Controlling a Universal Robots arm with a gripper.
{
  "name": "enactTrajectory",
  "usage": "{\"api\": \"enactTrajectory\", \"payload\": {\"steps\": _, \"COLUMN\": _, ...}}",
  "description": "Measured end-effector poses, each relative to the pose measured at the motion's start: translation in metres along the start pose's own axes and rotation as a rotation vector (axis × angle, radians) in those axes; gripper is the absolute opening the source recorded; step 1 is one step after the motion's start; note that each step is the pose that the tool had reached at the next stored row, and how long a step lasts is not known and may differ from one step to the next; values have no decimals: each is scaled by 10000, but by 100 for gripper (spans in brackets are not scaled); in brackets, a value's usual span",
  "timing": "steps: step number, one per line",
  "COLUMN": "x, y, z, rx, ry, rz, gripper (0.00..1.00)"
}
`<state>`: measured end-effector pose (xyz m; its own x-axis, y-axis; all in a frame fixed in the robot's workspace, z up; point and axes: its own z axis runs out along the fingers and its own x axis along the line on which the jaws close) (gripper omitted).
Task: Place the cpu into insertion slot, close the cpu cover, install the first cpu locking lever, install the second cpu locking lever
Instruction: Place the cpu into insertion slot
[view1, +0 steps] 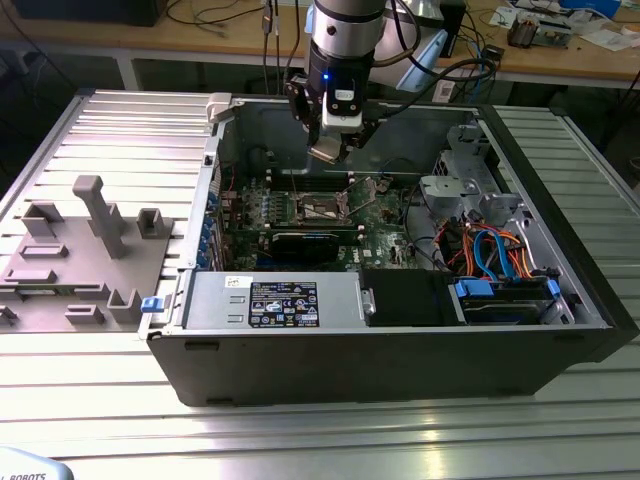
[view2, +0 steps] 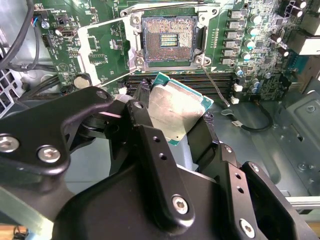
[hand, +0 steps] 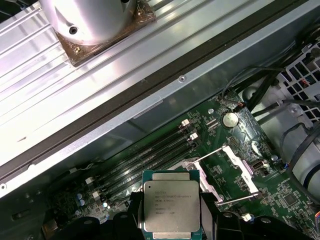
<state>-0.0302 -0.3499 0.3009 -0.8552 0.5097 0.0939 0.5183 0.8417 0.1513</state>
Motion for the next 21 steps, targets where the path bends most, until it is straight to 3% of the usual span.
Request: {"api": "enactTrajectory", "payload": {"steps": 21, "x": 0, "y": 0, "z": 0, "rx": -13, "ry": -18, "rz": 124, "gripper": 54}}
